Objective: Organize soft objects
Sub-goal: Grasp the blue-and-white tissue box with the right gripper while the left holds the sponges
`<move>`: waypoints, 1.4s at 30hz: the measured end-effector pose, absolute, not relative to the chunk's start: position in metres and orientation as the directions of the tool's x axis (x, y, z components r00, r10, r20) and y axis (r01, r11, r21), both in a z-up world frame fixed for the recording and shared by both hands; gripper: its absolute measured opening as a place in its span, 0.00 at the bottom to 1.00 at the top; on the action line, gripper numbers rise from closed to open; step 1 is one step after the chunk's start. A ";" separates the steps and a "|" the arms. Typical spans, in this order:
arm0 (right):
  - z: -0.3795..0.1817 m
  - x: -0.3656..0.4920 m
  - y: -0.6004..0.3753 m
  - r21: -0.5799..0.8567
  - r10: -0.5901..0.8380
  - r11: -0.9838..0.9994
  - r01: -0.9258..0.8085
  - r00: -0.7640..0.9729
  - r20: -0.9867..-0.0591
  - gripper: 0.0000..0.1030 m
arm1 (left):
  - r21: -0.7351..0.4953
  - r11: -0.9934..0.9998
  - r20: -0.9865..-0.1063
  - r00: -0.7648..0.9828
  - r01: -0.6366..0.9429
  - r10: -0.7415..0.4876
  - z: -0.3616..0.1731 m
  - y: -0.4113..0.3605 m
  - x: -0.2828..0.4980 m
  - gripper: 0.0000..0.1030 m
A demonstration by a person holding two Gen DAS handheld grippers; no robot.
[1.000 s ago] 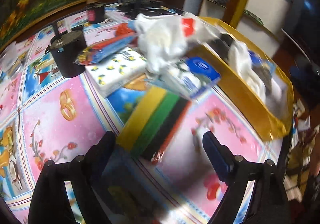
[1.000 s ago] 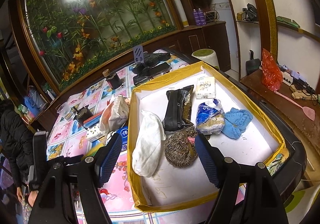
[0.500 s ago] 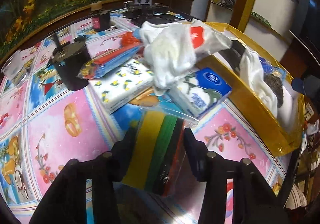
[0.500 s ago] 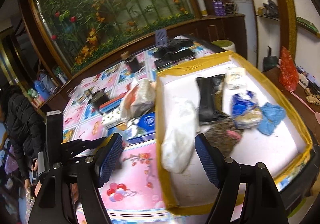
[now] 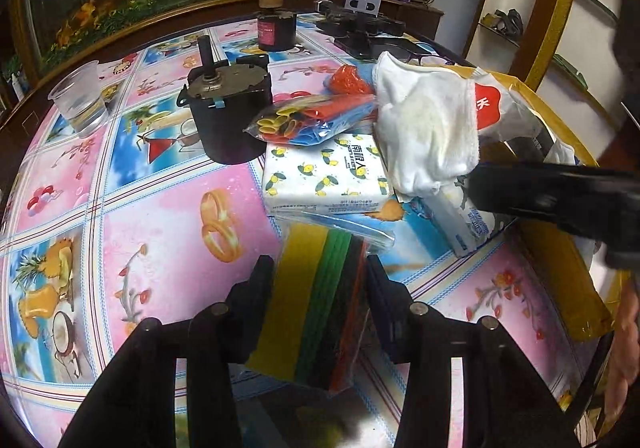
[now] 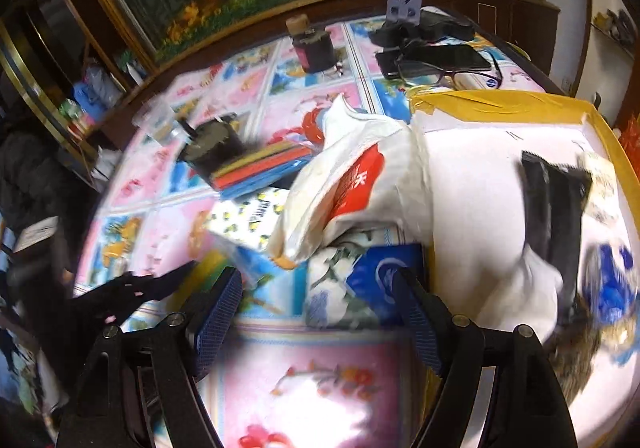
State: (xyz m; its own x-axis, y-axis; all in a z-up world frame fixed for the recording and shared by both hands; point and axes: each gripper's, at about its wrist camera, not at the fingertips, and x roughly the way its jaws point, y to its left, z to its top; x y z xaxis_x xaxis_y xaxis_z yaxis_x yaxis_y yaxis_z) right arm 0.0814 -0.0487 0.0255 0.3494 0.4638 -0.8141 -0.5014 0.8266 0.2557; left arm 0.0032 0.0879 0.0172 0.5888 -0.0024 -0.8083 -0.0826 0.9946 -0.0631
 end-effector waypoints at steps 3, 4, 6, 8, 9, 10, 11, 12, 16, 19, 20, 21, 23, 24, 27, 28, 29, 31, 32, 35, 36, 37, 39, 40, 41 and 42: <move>0.022 0.095 -0.038 0.179 0.406 0.839 -0.513 0.374 -0.834 0.81 | -0.060 0.995 -0.809 0.587 -0.080 -0.001 0.017 0.088 0.003 0.43; 0.021 0.097 -0.034 0.157 0.392 0.838 -0.522 0.376 -0.840 0.81 | -0.061 0.995 -0.809 0.587 -0.080 -0.002 0.017 0.087 0.003 0.43; 0.020 0.098 -0.031 0.146 0.380 0.838 -0.526 0.369 -0.848 0.84 | -0.063 0.995 -0.810 0.586 -0.081 -0.003 0.017 0.087 0.003 0.43; 0.018 0.095 -0.029 0.180 0.406 0.820 -0.544 0.330 -0.852 0.85 | -0.064 0.995 -0.811 0.586 -0.081 -0.005 0.018 0.087 0.002 0.43; 0.015 0.092 -0.027 0.204 0.416 0.811 -0.548 0.296 -0.860 0.86 | -0.064 0.994 -0.811 0.585 -0.083 -0.003 0.018 0.087 0.001 0.43; 0.013 0.088 -0.026 0.215 0.420 0.805 -0.553 0.276 -0.864 0.86 | -0.065 0.994 -0.812 0.584 -0.086 -0.003 0.018 0.088 0.001 0.43; 0.014 0.082 -0.027 0.212 0.423 0.802 -0.559 0.281 -0.861 0.86 | -0.068 0.994 -0.812 0.583 -0.088 -0.003 0.019 0.090 0.000 0.43; 0.014 0.078 -0.029 0.231 0.437 0.795 -0.561 0.265 -0.860 0.87 | -0.070 0.994 -0.812 0.583 -0.090 -0.004 0.019 0.091 0.000 0.43; 0.011 0.066 -0.043 0.447 0.571 0.729 -0.519 0.100 -0.815 0.91 | -0.079 0.991 -0.814 0.581 -0.109 -0.001 0.019 0.098 -0.002 0.43; 0.022 0.060 -0.051 0.501 0.623 0.699 -0.509 0.090 -0.777 0.91 | -0.075 0.991 -0.815 0.579 -0.114 0.005 0.018 0.099 -0.001 0.43; 0.027 0.060 -0.049 0.470 0.608 0.709 -0.526 0.119 -0.785 0.91 | -0.070 0.991 -0.816 0.579 -0.112 0.007 0.018 0.098 -0.001 0.43; 0.030 0.061 -0.046 0.429 0.582 0.725 -0.538 0.147 -0.800 0.91 | -0.067 0.992 -0.815 0.579 -0.110 0.009 0.018 0.097 -0.001 0.43; 0.029 0.070 -0.039 0.351 0.528 0.751 -0.559 0.189 -0.828 0.91 | -0.069 0.991 -0.815 0.579 -0.110 0.008 0.018 0.097 -0.001 0.43; 0.027 0.076 -0.037 0.337 0.516 0.757 -0.559 0.197 -0.834 0.91 | -0.069 0.991 -0.815 0.579 -0.111 0.008 0.018 0.096 -0.001 0.43; 0.018 0.098 -0.035 0.329 0.501 0.776 -0.539 0.210 -0.839 0.91 | -0.066 0.992 -0.816 0.578 -0.110 0.009 0.018 0.095 -0.001 0.43; 0.017 0.104 -0.032 0.320 0.498 0.777 -0.542 0.217 -0.840 0.91 | -0.065 0.992 -0.817 0.577 -0.109 0.010 0.018 0.096 -0.001 0.43; 0.016 0.108 -0.028 0.295 0.481 0.782 -0.549 0.231 -0.846 0.91 | -0.065 0.992 -0.817 0.576 -0.108 0.009 0.017 0.096 -0.001 0.43; 0.014 0.115 -0.022 0.272 0.459 0.788 -0.552 0.232 -0.858 0.91 | -0.070 0.992 -0.817 0.577 -0.106 0.004 0.018 0.096 -0.002 0.43; 0.013 0.116 -0.020 0.272 0.458 0.787 -0.554 0.228 -0.859 0.91 | -0.071 0.992 -0.817 0.577 -0.105 0.002 0.018 0.096 -0.002 0.43; 0.008 0.111 -0.014 0.274 0.447 0.775 -0.570 0.188 -0.875 0.91 | -0.073 0.993 -0.817 0.577 -0.098 -0.003 0.019 0.095 -0.002 0.43; 0.007 0.107 -0.014 0.281 0.446 0.773 -0.569 0.173 -0.878 0.91 | -0.073 0.993 -0.817 0.577 -0.096 -0.004 0.019 0.095 -0.002 0.43; 0.008 0.101 -0.015 0.299 0.455 0.771 -0.563 0.159 -0.876 0.91 | -0.073 0.993 -0.817 0.576 -0.096 -0.004 0.019 0.095 -0.002 0.43; 0.009 0.089 -0.019 0.380 0.506 0.750 -0.542 0.099 -0.857 0.91 | -0.073 0.993 -0.817 0.576 -0.096 -0.005 0.019 0.095 -0.002 0.43; 0.011 0.084 -0.020 0.398 0.518 0.746 -0.534 0.090 -0.851 0.91 | -0.073 0.993 -0.817 0.577 -0.096 -0.005 0.019 0.095 -0.002 0.43; 0.014 0.078 -0.024 0.430 0.543 0.734 -0.526 0.075 -0.836 0.91 | -0.073 0.993 -0.817 0.576 -0.096 -0.004 0.019 0.095 -0.002 0.43; 0.017 0.073 -0.028 0.473 0.575 0.714 -0.516 0.046 -0.817 0.91 | -0.073 0.993 -0.817 0.576 -0.096 -0.004 0.019 0.095 -0.002 0.43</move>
